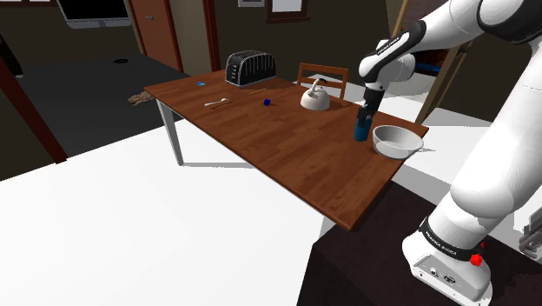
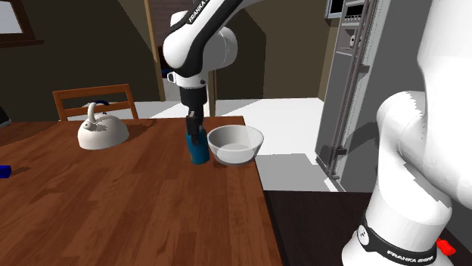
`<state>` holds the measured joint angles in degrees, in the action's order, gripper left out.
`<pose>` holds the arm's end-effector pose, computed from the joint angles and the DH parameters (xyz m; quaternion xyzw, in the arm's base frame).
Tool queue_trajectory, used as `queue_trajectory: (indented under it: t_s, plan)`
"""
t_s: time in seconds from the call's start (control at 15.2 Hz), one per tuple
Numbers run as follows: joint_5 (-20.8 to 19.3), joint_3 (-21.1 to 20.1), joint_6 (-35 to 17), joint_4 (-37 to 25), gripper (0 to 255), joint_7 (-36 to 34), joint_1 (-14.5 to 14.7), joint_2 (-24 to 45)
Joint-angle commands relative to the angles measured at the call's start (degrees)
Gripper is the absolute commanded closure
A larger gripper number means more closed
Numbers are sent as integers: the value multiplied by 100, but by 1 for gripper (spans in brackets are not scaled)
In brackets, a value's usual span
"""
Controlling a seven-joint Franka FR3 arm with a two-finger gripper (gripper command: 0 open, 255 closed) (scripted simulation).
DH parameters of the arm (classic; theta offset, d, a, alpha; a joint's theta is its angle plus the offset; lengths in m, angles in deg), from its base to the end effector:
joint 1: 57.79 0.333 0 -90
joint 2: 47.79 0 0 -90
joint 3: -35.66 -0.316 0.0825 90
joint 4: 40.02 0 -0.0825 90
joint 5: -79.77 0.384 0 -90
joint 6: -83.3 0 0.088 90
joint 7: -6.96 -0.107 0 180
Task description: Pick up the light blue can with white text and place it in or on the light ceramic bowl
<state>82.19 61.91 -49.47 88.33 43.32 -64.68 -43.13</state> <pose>0.4468 -0.2898 0.3367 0.9999 0.0145 0.0005 0.0033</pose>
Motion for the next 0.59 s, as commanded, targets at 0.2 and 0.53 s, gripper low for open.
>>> queue_trajectory:
  t_s: [0.2,0.53]
  plan:
    - [-152,13,361,-145,255,-106,18,-243]
    - [-276,10,736,-323,255,-195,29,-463]
